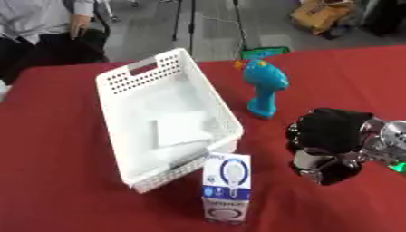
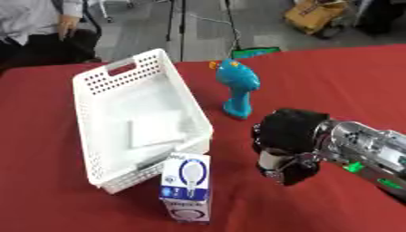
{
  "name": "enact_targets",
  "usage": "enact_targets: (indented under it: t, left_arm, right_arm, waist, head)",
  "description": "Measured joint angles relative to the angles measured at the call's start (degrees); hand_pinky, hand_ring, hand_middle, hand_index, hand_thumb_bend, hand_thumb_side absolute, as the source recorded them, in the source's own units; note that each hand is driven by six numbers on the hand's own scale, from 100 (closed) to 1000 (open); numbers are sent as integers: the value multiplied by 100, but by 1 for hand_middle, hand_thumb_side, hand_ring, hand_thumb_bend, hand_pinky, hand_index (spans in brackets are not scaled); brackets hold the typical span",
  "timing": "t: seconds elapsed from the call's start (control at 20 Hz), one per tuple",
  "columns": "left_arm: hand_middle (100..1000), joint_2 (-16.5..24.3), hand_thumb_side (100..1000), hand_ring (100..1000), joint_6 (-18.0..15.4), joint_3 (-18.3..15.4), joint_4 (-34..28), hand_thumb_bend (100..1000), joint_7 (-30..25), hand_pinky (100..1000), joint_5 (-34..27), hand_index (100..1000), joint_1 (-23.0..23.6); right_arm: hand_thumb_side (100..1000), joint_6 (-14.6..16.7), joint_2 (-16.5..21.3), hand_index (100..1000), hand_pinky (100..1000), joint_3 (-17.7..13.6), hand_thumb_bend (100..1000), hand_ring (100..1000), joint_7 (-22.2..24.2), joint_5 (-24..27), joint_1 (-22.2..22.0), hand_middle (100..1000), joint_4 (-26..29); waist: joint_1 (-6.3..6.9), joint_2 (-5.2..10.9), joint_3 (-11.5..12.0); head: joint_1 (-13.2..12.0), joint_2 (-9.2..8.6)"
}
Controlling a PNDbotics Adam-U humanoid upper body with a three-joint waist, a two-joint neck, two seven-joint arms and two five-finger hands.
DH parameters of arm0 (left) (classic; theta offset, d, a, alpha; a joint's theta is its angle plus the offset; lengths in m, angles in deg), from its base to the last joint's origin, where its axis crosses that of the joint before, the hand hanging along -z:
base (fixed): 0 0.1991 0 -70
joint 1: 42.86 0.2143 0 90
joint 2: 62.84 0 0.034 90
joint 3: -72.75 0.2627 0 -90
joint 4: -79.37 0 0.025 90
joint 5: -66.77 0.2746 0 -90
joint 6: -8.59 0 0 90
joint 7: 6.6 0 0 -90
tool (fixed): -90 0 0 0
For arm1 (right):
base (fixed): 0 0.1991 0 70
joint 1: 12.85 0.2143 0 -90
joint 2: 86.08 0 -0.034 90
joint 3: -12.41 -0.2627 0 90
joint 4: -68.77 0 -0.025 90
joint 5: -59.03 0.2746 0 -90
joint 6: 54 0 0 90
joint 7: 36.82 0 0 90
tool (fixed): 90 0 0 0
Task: Pick up objects on the table and place them in the box.
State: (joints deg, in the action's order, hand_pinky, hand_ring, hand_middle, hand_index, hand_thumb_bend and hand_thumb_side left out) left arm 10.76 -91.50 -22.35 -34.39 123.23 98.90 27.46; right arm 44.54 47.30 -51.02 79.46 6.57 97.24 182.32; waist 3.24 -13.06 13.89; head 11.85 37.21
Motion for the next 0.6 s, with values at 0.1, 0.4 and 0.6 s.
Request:
enact_targets:
  t: [0.1, 0.4, 0.6]
  left_arm:
    - [716, 1, 990, 735, -2, 5, 0, 100, -2, 681, 0, 780, 0]
    - [717, 52, 989, 735, -24, 34, 0, 100, -23, 681, 0, 780, -10]
    - [717, 66, 988, 735, -24, 36, 0, 100, -24, 680, 1, 780, -63]
  right_arm:
    - [466, 16, 48, 462, 100, 5, 100, 351, -8, 14, 82, 375, 1]
    - [508, 36, 164, 450, 100, 28, 100, 349, 12, 130, 386, 360, 1]
    - [462, 25, 240, 441, 100, 27, 100, 343, 91, 277, 648, 349, 2]
  waist:
    - [-24, 0, 24]
    - [-99, 0, 168]
    - [-184, -1, 279]
  head:
    - [12, -5]
    - [110, -65]
    - [192, -139]
